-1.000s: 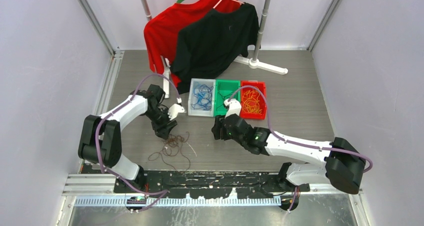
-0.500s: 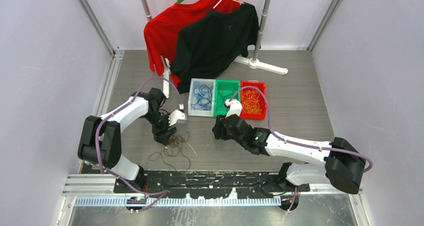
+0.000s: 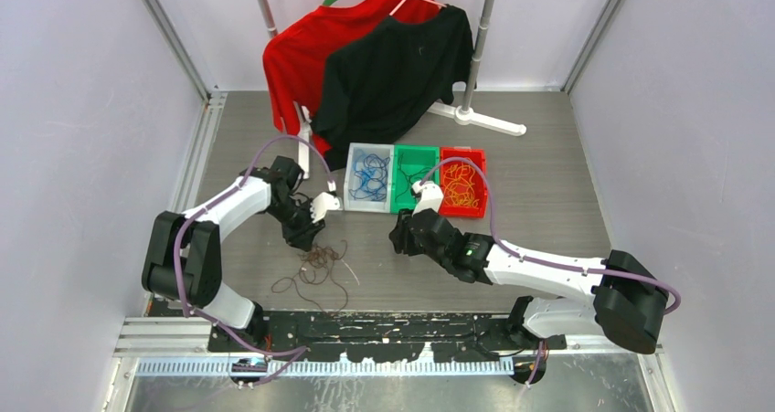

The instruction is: Untangle the cables

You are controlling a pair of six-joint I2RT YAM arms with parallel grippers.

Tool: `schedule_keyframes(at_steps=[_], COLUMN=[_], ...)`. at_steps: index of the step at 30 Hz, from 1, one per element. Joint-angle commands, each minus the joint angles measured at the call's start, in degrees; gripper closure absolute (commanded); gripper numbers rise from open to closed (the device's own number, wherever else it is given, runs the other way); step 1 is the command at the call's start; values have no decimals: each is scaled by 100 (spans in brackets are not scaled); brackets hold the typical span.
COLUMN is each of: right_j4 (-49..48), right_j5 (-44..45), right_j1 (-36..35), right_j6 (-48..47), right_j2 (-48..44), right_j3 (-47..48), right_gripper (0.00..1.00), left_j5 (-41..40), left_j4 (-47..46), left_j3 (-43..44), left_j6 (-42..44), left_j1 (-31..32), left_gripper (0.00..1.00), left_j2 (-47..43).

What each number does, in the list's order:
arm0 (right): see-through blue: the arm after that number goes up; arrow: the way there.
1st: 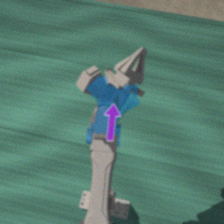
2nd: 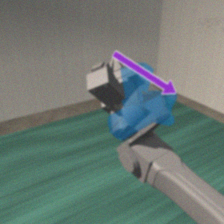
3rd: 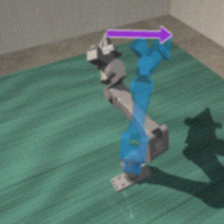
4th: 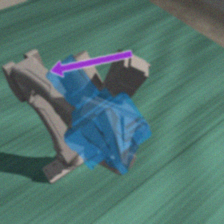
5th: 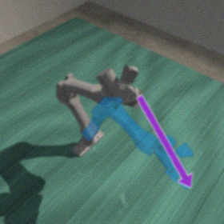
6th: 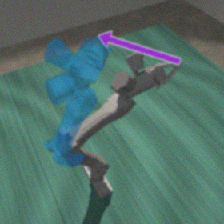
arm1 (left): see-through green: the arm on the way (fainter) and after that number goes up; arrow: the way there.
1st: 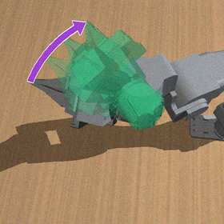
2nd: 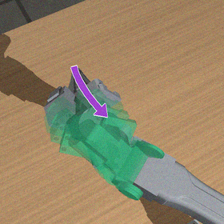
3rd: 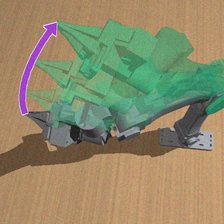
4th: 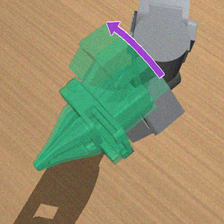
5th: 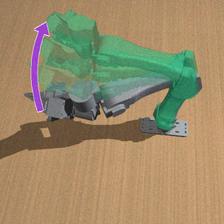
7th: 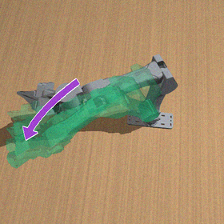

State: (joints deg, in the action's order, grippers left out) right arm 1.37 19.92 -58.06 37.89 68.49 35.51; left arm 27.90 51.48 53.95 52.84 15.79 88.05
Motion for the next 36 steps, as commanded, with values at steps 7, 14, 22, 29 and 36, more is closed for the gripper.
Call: schedule_keyframes(at_steps=[7, 14, 22, 29, 36], right_j4=[-446, -610, -2305, -3458, -3739], right_j5=[30, -52, -551, -728, -625], right_j1=[-38, -45, -166, -523, -675], right_j6=[-19, -16, -981, -2169, -2456], right_j2=[19, 96, -66, 759, 1365], right_j3=[143, 139, -13, 874, 1388], right_gripper=[58, 58, 34, 26, 26], left_j5=[554, 500, 324, 281, 640], left_j4=[591, 795, 997, 1630, 1993], left_j3=[91, 310, 1547, 2451, 2715], left_j6=[102, 58, -816, -1842, -2100], left_j1=[23, 23, 112, 496, 653], left_gripper=[100, 100, 100, 100, 100], left_j2=[-866, -1348, -1815, -1847, -2016])
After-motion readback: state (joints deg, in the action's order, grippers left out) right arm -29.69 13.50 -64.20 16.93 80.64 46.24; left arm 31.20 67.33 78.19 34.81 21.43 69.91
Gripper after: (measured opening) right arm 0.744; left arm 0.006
